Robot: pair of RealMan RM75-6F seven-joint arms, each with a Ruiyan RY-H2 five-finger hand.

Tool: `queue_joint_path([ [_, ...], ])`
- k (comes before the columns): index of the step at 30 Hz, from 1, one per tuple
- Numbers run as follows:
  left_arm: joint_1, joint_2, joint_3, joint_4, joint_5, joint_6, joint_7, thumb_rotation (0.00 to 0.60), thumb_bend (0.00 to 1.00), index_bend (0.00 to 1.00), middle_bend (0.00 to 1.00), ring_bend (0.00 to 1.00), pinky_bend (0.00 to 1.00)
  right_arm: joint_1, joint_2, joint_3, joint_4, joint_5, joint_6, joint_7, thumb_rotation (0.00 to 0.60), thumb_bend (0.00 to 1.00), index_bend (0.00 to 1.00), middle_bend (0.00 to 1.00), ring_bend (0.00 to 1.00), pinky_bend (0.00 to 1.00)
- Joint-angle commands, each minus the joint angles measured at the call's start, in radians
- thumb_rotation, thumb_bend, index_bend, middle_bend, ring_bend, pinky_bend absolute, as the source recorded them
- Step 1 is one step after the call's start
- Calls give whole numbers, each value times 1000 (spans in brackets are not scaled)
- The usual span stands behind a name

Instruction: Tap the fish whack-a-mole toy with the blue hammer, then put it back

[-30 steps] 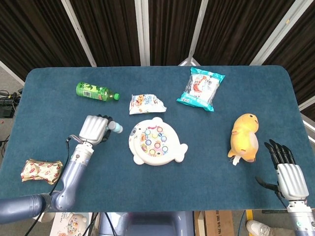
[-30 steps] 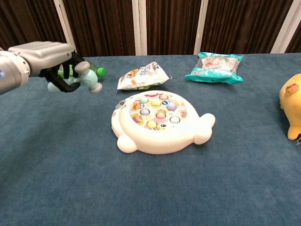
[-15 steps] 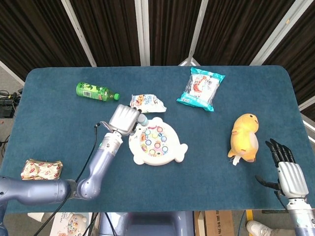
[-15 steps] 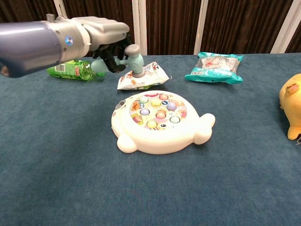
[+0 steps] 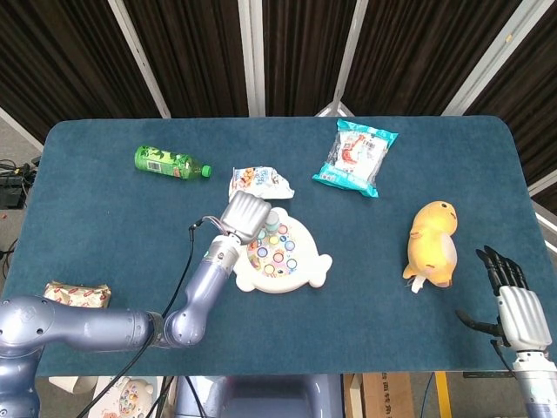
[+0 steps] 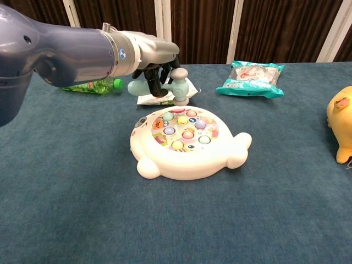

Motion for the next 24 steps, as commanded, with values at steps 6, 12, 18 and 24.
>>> queue_joint_path([
  [6,-21,20,39,1,-45,-11,-20,600,720,668,544,489,670,-2,-1,-1,-1,-4,5,-6,600,188,0,0,0,0],
  [12,-28,11,76,20,-42,-18,-47,600,720,668,544,489,670,-1,-2,1,-1,-2,1,-5,600,188,0,0,0,0],
  [18,-37,4,97,37,-35,-18,-61,600,720,668,544,489,670,0,-3,1,1,-2,-1,-5,600,188,0,0,0,0],
  [24,-42,6,119,52,-38,-19,-71,600,720,668,545,489,670,0,-3,1,1,-2,-2,-5,600,188,0,0,0,0],
])
